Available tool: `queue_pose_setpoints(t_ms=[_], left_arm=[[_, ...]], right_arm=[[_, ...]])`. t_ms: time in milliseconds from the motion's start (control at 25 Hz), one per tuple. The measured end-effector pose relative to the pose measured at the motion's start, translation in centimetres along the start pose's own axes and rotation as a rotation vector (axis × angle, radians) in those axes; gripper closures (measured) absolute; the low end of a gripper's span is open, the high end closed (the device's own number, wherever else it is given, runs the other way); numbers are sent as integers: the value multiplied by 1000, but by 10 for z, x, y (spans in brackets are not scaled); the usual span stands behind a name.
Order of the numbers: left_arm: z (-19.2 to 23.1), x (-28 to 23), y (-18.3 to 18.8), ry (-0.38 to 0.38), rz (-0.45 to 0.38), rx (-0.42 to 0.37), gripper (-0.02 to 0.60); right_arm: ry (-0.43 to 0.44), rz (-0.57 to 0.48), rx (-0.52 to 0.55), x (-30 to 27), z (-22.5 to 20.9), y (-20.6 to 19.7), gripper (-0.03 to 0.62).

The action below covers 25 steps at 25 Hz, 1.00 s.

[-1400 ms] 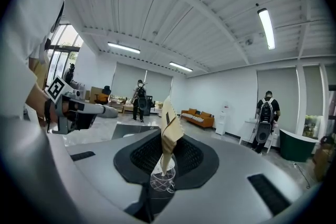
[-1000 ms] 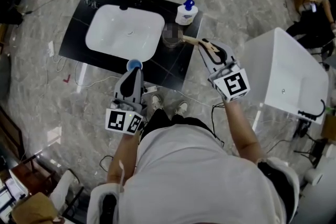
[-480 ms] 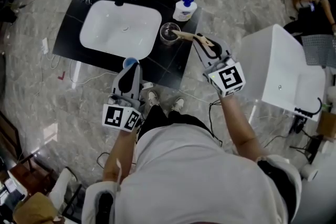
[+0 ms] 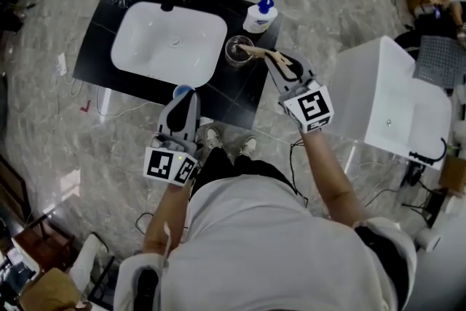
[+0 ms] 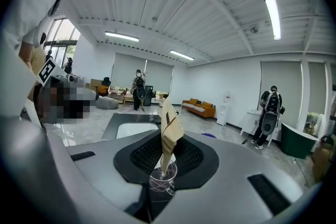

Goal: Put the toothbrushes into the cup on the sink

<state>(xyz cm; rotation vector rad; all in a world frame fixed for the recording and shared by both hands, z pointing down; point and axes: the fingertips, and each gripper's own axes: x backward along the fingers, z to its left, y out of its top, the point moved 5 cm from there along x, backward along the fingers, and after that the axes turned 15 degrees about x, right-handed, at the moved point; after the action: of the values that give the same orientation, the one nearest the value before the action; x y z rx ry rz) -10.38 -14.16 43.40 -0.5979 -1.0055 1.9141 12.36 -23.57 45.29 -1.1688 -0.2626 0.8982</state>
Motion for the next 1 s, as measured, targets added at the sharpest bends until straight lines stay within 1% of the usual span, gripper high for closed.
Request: queue_pose_setpoints(t_ms=[320, 760, 1000], left_arm=[[8, 3, 4, 13, 8, 3, 578], [15, 5, 11, 22, -8, 9, 578], [18, 11, 14, 42, -22, 5, 578]], right_arm=[[1, 29, -35, -16, 6, -13, 519], [20, 55, -17, -33, 10, -21, 519], [0, 73, -21, -35, 9, -28, 519]])
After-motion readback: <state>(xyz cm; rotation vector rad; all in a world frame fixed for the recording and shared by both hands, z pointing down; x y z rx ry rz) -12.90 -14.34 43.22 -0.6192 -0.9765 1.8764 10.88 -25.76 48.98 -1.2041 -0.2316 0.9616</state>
